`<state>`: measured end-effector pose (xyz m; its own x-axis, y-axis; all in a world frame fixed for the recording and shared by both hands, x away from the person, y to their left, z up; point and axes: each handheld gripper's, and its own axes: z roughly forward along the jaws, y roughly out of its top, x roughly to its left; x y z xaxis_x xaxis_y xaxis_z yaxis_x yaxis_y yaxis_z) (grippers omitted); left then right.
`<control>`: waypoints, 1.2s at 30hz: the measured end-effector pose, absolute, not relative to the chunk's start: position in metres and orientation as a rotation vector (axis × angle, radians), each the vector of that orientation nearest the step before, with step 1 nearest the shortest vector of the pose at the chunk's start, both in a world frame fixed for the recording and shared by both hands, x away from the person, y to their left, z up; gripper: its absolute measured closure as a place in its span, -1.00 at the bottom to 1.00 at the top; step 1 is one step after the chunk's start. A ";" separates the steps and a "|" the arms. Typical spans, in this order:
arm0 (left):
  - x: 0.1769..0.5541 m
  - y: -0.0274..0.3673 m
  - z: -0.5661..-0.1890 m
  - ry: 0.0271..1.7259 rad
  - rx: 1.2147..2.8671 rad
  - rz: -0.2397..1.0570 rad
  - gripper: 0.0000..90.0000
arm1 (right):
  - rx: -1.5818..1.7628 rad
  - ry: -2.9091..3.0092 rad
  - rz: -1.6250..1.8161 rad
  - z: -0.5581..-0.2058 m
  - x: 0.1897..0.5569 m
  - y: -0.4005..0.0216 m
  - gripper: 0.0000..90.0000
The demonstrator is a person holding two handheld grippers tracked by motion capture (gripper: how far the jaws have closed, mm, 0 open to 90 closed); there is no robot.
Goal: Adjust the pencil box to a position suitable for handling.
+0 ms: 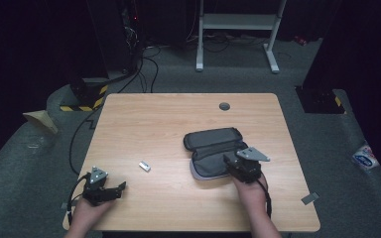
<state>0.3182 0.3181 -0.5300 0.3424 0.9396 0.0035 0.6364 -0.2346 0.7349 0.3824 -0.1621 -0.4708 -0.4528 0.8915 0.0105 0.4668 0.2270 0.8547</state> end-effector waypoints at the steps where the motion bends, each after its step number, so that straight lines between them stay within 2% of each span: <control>1: 0.318 0.318 -0.530 1.377 1.963 0.605 -0.69 | 1.262 2.001 1.128 -0.471 0.385 -0.170 0.13; 7: 0.317 0.318 -0.530 1.380 1.960 0.603 -0.69 | 1.363 1.916 1.054 -0.472 0.401 -0.209 0.05; 13: 0.317 0.318 -0.530 1.380 1.961 0.604 -0.69 | 1.427 1.895 1.017 -0.479 0.412 -0.223 0.07; 16: 0.317 0.318 -0.530 1.380 1.961 0.604 -0.69 | 1.436 1.925 1.001 -0.485 0.418 -0.225 0.18; 17: 0.317 0.318 -0.530 1.381 1.959 0.603 -0.69 | 1.453 1.939 1.015 -0.488 0.420 -0.225 0.30; 18: 0.317 0.318 -0.530 1.381 1.959 0.603 -0.69 | 1.453 1.939 1.015 -0.488 0.420 -0.225 0.30; 21: 0.317 0.318 -0.530 1.379 1.962 0.605 -0.69 | 1.461 1.950 1.023 -0.492 0.423 -0.223 0.50; 27: 0.317 0.318 -0.530 1.380 1.960 0.604 -0.69 | 1.447 1.973 0.994 -0.498 0.421 -0.217 0.75; 36: 0.317 0.318 -0.530 1.379 1.962 0.601 -0.69 | 1.422 1.998 1.033 -0.501 0.408 -0.205 0.73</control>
